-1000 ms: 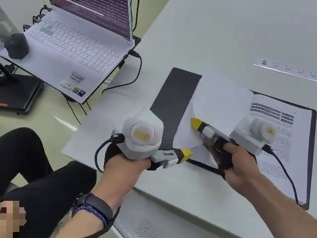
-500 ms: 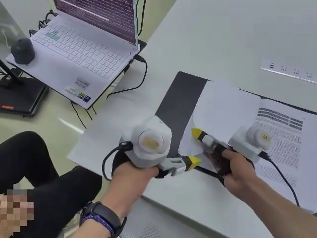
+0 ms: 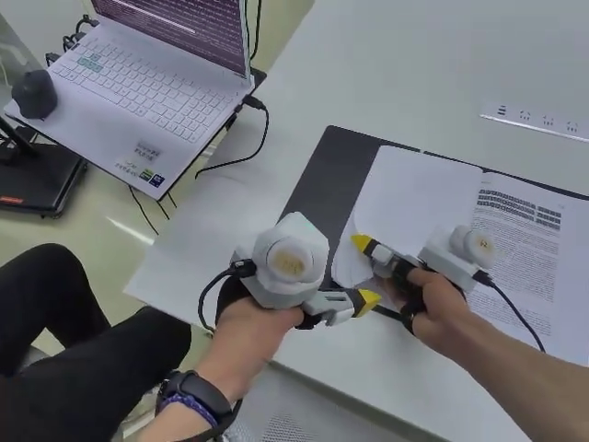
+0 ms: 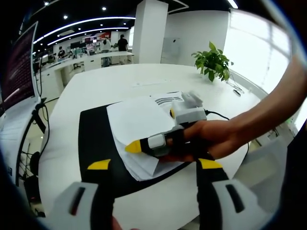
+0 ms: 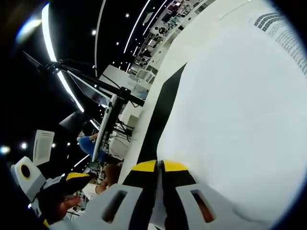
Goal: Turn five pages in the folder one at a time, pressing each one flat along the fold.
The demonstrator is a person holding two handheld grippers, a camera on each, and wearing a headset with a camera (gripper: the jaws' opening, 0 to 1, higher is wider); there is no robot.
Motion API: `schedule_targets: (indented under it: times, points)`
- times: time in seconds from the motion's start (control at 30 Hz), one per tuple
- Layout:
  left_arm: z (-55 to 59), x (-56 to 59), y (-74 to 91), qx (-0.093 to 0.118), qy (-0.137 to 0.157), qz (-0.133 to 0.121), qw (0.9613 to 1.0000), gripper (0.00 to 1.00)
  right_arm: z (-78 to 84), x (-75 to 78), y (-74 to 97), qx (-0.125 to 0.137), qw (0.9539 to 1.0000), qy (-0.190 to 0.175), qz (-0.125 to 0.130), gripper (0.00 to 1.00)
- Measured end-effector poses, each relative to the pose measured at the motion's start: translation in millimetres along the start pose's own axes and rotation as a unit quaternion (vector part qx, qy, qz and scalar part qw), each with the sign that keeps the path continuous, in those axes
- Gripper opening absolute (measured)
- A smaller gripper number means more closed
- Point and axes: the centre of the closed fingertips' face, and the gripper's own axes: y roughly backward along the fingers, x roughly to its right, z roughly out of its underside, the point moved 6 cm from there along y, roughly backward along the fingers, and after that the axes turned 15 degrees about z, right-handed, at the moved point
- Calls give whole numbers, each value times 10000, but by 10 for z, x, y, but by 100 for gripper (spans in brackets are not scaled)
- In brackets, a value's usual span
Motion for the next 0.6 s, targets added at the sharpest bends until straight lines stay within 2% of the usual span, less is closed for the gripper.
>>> schedule_targets:
  times: [0.13, 0.27, 0.33, 0.43, 0.53, 0.6]
  points:
    - [4, 17, -16, -12, -10, 40, 10000, 69, -2, -10, -8, 6, 10000, -26, -86, 6]
    - [24, -23, -22, -39, 69, 62, 9999, 65, 16, -45, 3, -79, 9996, -74, -276, 13]
    - [24, -35, -29, -39, 81, 97, 9999, 62, 51, -83, 54, -158, 9990, 91, -404, 16]
    - [35, -62, -56, -140, -15, 165, 9998, 55, 52, -85, 143, -111, 9988, 99, -467, 18]
    - [62, -119, -77, -271, -128, 139, 9995, 43, 8, -53, 231, 8, 9987, 48, -514, 19]
    - [62, -158, -92, -239, -86, 168, 9995, 39, -17, -37, 299, 38, 9985, 88, -540, 22]
